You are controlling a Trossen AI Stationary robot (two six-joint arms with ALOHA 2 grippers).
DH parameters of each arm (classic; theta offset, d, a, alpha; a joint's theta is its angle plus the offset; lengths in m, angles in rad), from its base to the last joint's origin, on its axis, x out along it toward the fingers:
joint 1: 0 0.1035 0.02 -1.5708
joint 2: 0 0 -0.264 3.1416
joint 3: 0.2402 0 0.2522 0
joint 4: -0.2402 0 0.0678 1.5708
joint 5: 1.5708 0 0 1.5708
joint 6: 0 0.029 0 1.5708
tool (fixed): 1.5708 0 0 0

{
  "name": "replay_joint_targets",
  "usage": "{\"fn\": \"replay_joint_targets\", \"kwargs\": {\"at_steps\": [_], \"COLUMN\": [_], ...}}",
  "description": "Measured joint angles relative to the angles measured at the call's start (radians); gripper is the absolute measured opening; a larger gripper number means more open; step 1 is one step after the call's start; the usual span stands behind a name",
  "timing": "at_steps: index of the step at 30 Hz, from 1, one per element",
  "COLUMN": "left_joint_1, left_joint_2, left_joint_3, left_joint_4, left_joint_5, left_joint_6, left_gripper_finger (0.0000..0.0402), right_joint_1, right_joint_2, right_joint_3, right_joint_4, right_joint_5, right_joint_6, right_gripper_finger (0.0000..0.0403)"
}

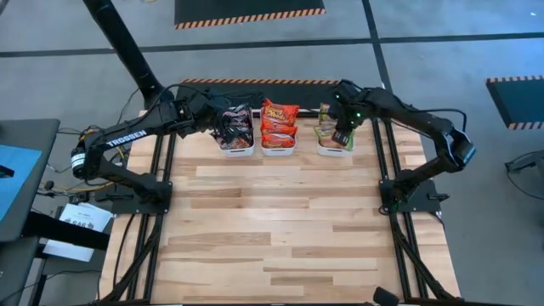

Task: Sort Maruchan noodles
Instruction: Put the green noodle pack into the right white bin

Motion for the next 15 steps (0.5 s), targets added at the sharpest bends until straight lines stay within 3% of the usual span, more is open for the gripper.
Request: {"fn": "replay_joint_targets", "kwargs": {"at_steps": [9,15], "left_joint_1": [0.007,0.007], "left_joint_2": [0.0,0.0], "left_joint_3": [0.0,0.0], "left_joint_4": [0.0,0.0], "left_joint_5": [0.01,0.016], "left_joint_6": [0.009,-0.006], "left_gripper_finger": [0.0112,0.0112], "right_joint_1": [0.002,0.009], "right_joint_2": [-0.032,-0.032], "right_joint_3": [0.135,0.116], "right_joint_4": [-0.259,-0.349], "right_joint_5": [-0.015,-0.15], "right_joint_6": [0.216,0.386], "right_gripper_finger": [0.0165,0.0164]}}
